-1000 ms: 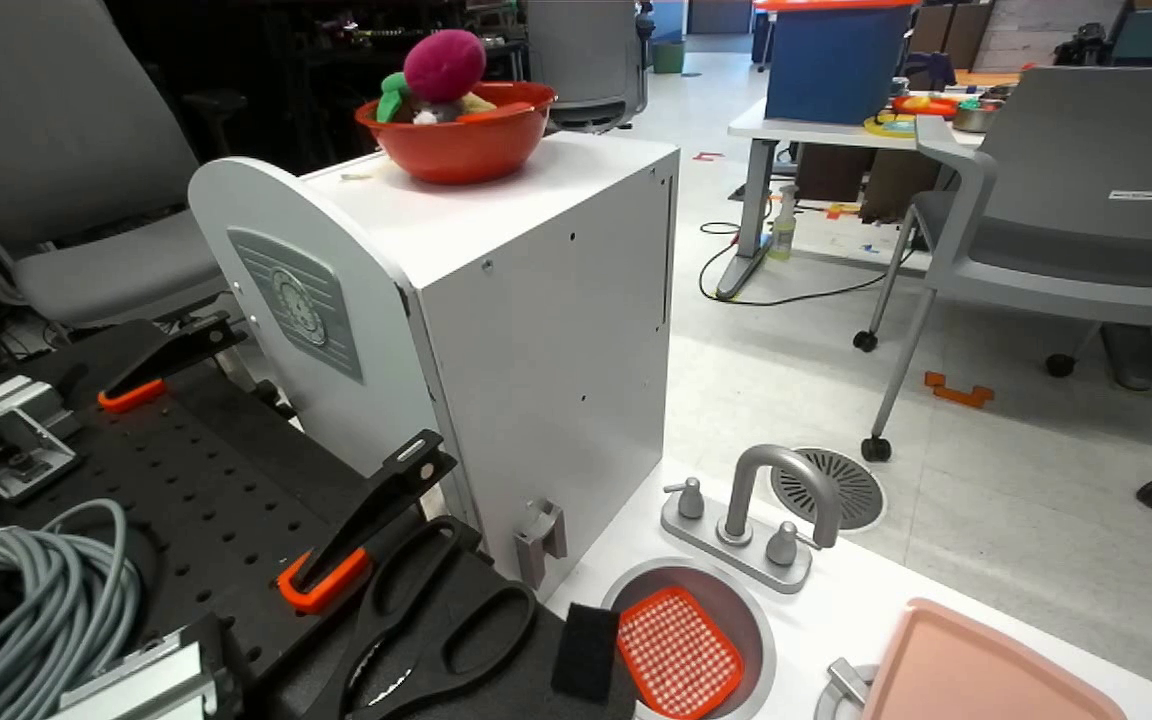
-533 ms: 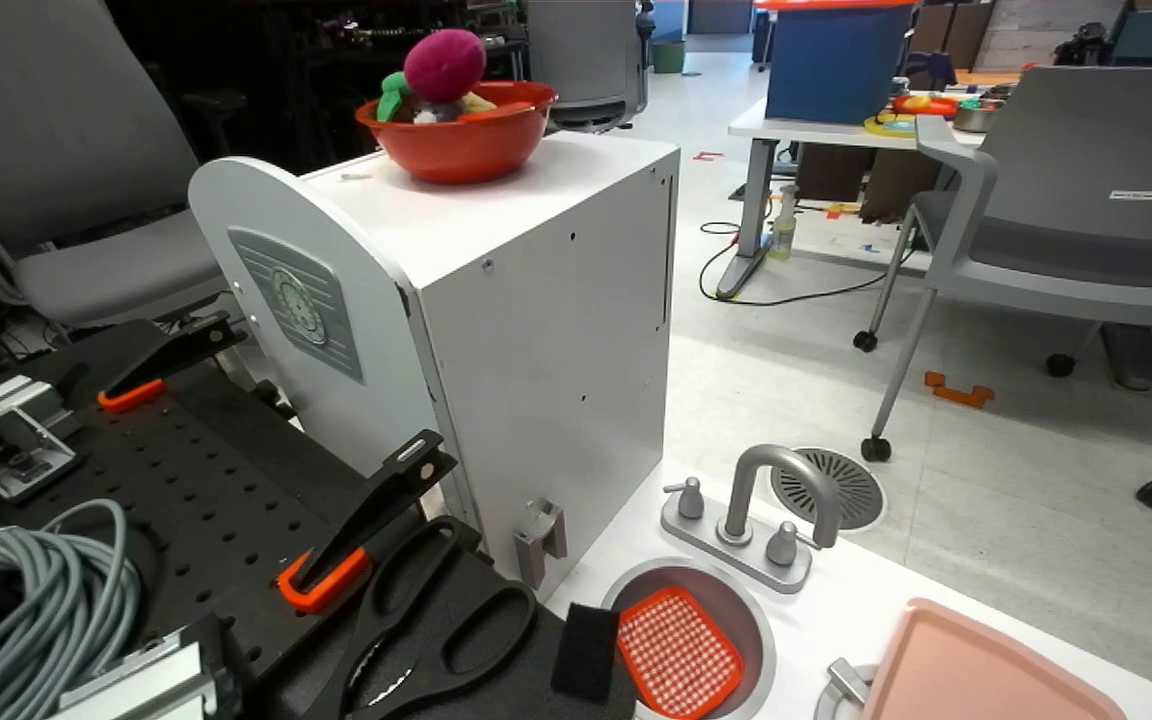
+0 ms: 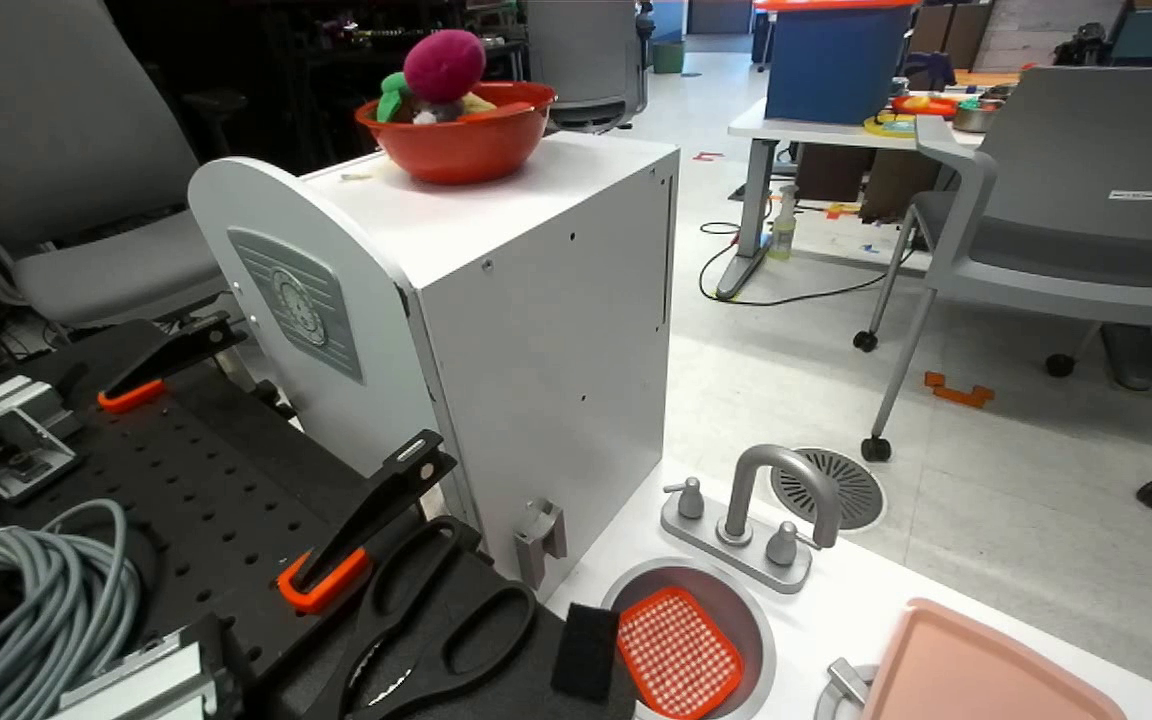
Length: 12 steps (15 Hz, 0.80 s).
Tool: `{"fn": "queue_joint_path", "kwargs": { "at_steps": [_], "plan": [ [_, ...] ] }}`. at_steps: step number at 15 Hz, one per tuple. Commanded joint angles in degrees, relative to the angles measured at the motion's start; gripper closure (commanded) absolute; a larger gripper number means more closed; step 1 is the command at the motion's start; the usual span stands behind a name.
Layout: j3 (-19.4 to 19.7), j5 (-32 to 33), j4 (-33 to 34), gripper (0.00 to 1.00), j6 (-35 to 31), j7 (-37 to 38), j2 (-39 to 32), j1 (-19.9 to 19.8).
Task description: Put the purple fluffy object in the sink.
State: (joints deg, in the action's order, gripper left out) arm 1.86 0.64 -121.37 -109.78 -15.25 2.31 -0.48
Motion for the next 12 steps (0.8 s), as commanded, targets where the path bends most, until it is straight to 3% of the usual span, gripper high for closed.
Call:
{"fn": "queue_joint_path", "kwargs": {
  "at_steps": [1, 7, 12],
  "plan": [
    [-1.28, 0.84, 1.78, 0.0, -0.09, 0.53, -2.79, 0.77],
    [-1.86, 3.05, 2.9, 0.0, -0.27, -0.16, -6.07, 0.98],
    [-2.41, 10.87, 2.81, 0.0, -1.14, -4.3, -7.45, 1.39]
  ]
}}
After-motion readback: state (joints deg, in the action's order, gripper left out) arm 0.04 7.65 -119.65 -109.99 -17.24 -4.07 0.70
